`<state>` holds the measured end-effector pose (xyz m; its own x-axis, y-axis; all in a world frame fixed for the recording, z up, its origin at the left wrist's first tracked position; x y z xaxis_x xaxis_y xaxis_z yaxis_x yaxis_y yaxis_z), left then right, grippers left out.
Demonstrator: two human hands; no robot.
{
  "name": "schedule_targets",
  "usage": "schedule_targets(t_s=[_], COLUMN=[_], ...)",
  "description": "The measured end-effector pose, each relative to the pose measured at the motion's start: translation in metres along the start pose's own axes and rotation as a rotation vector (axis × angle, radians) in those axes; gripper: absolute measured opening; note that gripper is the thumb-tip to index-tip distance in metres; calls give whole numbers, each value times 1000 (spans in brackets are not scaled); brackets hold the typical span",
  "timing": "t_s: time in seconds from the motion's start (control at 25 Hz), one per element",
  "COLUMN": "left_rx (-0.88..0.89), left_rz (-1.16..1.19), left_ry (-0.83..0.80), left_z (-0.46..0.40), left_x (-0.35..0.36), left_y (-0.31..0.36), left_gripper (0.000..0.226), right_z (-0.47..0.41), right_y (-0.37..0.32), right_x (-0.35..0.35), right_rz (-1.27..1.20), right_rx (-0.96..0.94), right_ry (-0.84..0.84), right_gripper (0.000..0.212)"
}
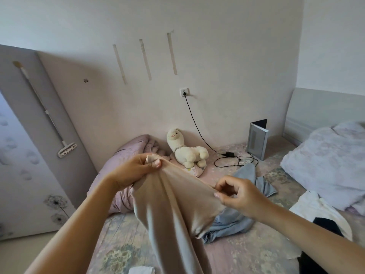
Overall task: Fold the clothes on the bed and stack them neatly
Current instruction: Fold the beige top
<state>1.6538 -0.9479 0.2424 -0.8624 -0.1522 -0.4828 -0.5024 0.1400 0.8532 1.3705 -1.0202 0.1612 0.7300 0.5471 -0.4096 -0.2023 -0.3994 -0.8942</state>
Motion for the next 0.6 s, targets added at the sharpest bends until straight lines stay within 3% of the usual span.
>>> schedule_targets(t_s=[0.08, 0.24, 0.48, 0.6], left_rx=[47, 234, 270, 294], left_rz=[-186, -208, -430, -532], left_ry=[49, 112, 254, 202], left_z=[5, 18, 16, 11], left_x=[12, 43, 55, 52], left_y=[-12, -32, -40, -31], left_gripper=[17, 16, 13, 12], right_z=[-1, -4, -10, -19], right_y=[4, 14, 20, 23], right_x=[-4, -8, -18, -25], right_rz=[96, 240, 239, 431], right_rx=[34, 76, 124, 124], right_ry=[-16, 15, 40, 24], right_gripper=[12, 22, 21, 28])
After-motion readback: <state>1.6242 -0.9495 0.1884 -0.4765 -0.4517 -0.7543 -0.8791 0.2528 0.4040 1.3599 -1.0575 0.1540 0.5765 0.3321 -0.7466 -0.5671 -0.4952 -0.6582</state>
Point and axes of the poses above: each hand's wrist, its own z-axis away from the middle knuckle, its own x-axis out of the palm, y = z × x, the point moved 3 cm from there along -z, towards the middle knuckle, and after that the axes turned 11 degrees about x, right-handed, at the moved point
